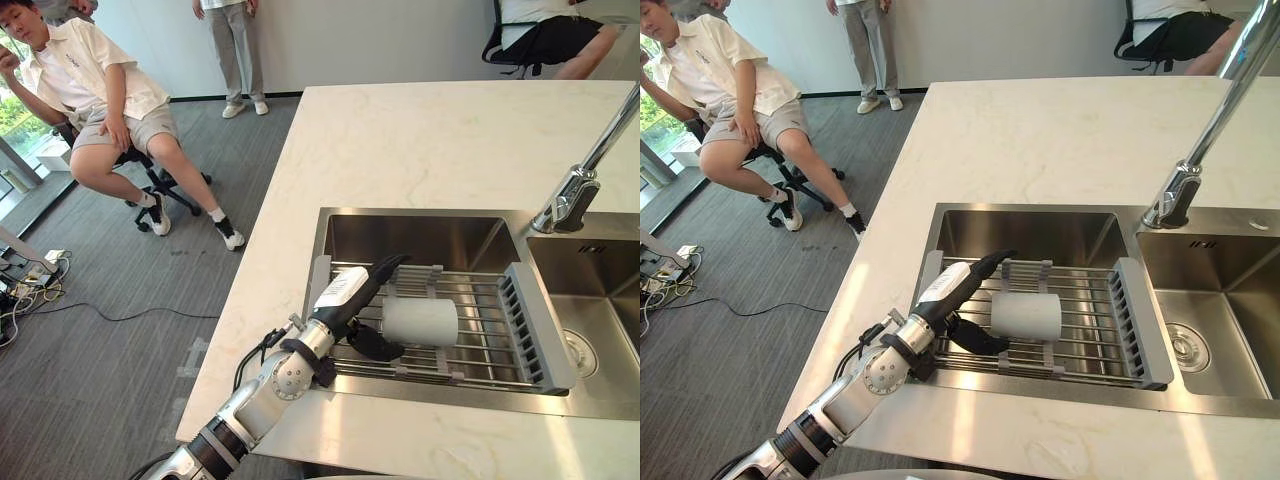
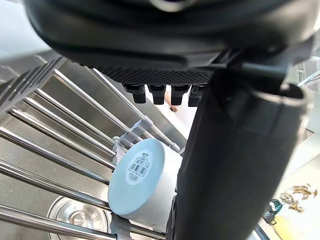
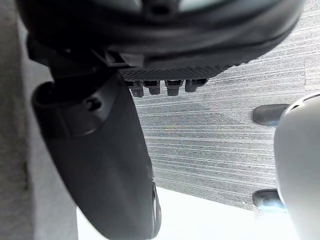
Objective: Walk over to the sink, pick up the cup, carry it to the dishwasher, place the cup inside the dishwasher, then close the dishwasher door
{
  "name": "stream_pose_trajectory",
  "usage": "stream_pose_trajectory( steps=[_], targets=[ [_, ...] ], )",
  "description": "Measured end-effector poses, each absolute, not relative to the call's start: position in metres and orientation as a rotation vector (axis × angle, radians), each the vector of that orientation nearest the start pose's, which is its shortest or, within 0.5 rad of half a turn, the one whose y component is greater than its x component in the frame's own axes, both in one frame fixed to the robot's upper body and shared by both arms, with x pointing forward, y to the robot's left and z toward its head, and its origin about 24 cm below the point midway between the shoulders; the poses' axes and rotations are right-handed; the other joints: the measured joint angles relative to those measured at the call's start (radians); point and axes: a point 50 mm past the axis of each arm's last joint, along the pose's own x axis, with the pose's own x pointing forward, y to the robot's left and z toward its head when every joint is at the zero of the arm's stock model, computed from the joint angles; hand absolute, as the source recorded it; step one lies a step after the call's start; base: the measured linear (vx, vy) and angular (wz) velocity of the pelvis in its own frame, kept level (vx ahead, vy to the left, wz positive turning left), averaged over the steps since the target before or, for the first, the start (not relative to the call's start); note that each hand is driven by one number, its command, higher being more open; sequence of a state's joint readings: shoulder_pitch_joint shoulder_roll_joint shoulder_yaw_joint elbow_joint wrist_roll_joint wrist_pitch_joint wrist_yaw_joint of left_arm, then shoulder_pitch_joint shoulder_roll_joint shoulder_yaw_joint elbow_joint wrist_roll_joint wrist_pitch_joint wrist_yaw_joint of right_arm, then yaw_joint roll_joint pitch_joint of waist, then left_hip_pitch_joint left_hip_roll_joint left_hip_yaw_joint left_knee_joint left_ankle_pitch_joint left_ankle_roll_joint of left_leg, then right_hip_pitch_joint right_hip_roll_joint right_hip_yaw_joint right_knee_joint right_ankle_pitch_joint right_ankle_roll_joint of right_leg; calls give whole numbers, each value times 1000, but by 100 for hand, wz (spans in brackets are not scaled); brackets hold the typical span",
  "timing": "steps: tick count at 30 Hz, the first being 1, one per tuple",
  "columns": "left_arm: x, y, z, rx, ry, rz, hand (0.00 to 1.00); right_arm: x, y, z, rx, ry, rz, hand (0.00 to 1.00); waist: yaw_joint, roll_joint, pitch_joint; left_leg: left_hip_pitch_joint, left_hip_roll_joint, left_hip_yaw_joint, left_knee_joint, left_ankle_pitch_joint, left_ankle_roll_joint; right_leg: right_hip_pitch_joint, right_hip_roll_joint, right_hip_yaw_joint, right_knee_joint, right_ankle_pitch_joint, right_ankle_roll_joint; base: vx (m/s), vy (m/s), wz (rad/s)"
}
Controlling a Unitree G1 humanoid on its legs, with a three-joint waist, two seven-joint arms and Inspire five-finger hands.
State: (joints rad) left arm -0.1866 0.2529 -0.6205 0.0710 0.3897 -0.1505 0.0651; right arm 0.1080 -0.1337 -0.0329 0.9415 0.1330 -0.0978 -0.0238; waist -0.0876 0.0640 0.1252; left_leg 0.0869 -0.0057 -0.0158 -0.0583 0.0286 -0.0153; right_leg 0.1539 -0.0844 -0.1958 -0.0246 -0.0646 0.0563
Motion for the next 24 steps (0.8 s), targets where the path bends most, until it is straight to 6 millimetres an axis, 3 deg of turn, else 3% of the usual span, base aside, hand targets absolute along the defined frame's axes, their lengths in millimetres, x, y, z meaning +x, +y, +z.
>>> stream_pose_trajectory(
  steps=[21, 22, 24],
  targets=[
    [243, 35, 43, 724, -313, -645, 100, 118, -211, -144, -4, 917, -206, 100, -14, 12, 11, -3, 2, 0, 0, -1, -1, -2, 0, 0, -1, 0, 0, 0, 0, 0],
    [243, 34, 43, 730, -317, -646, 0, 118, -211, -144, -4, 917, -206, 100, -14, 12, 11, -3, 2, 0, 0, -1, -1, -2, 0, 0, -1, 0, 0, 0, 0, 0],
    [243, 33, 44, 736, -323, -654, 0, 118, -211, -144, -4, 917, -206, 100, -14, 13, 12, -4, 2, 0, 0, -1, -1, -3, 0, 0, -1, 0, 0, 0, 0, 0]
  ],
)
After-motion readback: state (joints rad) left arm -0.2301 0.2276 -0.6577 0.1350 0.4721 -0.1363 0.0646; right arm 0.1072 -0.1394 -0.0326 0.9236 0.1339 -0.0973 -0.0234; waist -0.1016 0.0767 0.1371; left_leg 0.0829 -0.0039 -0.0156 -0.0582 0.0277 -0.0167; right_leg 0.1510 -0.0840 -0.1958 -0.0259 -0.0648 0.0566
